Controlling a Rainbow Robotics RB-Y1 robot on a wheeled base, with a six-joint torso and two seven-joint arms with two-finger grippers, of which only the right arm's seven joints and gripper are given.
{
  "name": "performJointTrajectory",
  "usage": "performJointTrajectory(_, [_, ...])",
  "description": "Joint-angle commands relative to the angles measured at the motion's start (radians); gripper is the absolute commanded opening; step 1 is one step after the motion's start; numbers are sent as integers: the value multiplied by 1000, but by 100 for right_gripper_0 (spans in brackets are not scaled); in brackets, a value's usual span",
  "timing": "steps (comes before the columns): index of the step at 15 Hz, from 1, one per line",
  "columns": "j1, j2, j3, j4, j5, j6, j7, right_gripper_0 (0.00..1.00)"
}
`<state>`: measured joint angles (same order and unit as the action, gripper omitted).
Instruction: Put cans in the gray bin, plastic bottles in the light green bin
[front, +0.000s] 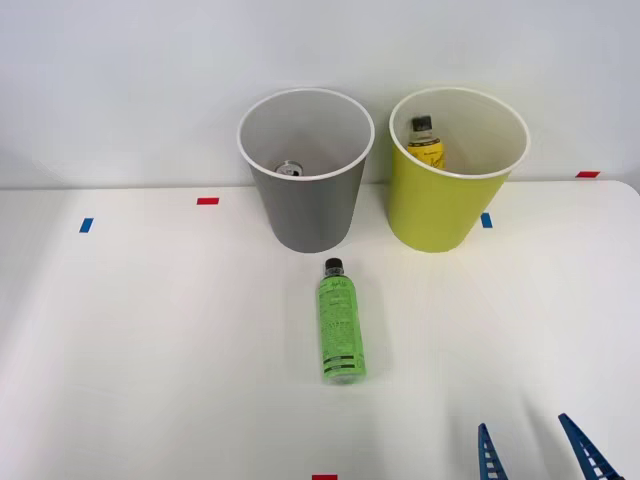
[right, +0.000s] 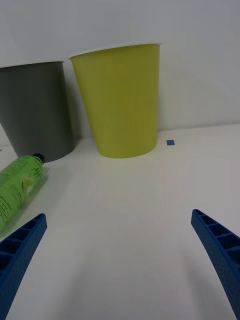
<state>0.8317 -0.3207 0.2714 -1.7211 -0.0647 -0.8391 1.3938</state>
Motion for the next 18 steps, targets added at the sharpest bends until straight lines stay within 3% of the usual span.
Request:
performJointTrajectory(1, [7,-26,22,6,5,-2,25,100])
performJointTrajectory(4, [9,-61,40,21,6,-3,54,100])
performJointTrajectory(18, [26,-60,48,26,-12,-3,59,100])
